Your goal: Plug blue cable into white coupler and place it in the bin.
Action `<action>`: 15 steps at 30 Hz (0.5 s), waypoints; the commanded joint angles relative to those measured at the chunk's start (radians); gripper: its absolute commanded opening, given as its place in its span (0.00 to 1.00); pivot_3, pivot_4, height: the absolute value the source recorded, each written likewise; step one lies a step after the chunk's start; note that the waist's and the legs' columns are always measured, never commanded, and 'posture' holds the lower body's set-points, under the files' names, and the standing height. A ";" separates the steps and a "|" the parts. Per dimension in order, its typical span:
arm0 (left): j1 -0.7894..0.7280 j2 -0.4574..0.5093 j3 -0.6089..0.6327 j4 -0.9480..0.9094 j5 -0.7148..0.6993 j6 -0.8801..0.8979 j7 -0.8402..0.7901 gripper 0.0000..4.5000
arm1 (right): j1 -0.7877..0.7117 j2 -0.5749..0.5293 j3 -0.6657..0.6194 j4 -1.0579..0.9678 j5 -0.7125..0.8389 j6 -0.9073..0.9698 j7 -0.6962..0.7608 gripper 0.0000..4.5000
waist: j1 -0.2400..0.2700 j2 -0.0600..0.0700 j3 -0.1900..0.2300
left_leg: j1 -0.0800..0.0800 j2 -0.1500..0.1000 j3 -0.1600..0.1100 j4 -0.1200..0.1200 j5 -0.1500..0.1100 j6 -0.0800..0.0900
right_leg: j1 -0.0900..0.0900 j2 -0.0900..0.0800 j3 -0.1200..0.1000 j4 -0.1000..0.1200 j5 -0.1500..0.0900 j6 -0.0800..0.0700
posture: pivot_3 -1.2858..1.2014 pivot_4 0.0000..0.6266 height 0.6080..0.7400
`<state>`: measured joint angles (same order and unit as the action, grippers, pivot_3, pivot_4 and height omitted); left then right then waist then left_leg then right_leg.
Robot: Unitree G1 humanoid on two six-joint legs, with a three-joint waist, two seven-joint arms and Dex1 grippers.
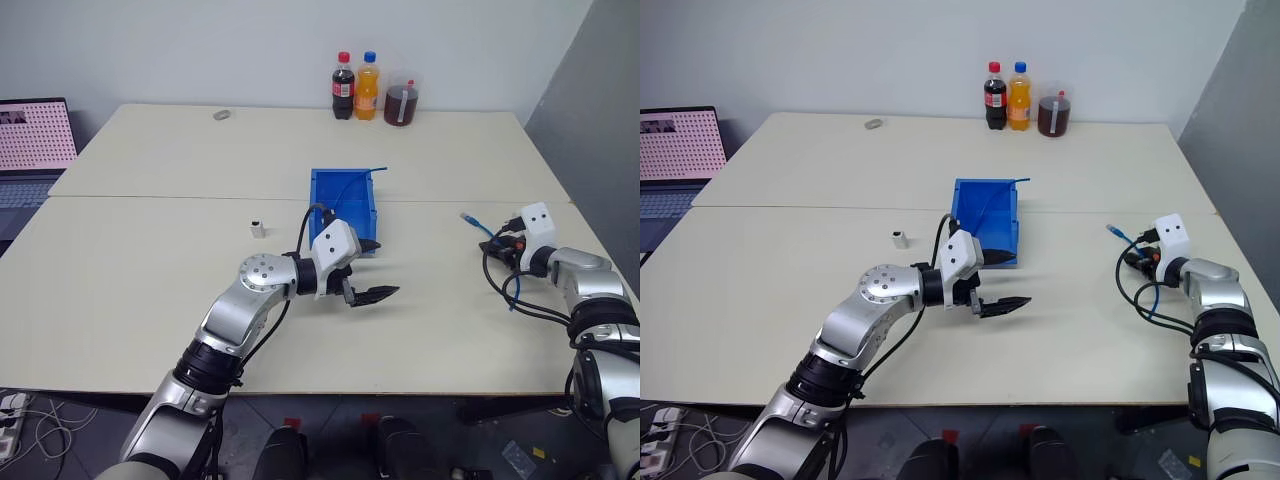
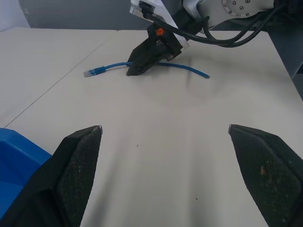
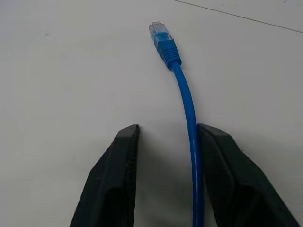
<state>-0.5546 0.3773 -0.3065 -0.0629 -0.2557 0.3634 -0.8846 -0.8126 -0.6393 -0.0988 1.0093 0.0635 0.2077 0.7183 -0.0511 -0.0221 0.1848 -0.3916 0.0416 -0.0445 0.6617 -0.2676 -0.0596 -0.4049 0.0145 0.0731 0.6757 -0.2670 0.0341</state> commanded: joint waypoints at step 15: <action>-0.019 0.020 0.067 -0.048 -0.017 -0.023 -0.020 1.00 | 0.109 -0.045 0.019 -0.180 0.019 -0.018 0.107 0.01 | 0.010 0.000 0.000 | 0.000 0.000 0.000 -0.001 0.000 0.000 | 0.000 0.000 0.000 0.000 0.000 0.000 | 0.52 0.24 1.00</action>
<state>-0.5565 0.3940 -0.2689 -0.0718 -0.2644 0.3625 -0.9056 -0.7283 -0.6663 -0.0950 0.9020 0.0793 0.1830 0.7733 -0.0406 -0.0219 0.1848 -0.3922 0.0416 -0.0448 0.6610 -0.2676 -0.0596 -0.4053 0.0143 0.0725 0.6755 -0.2671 0.0340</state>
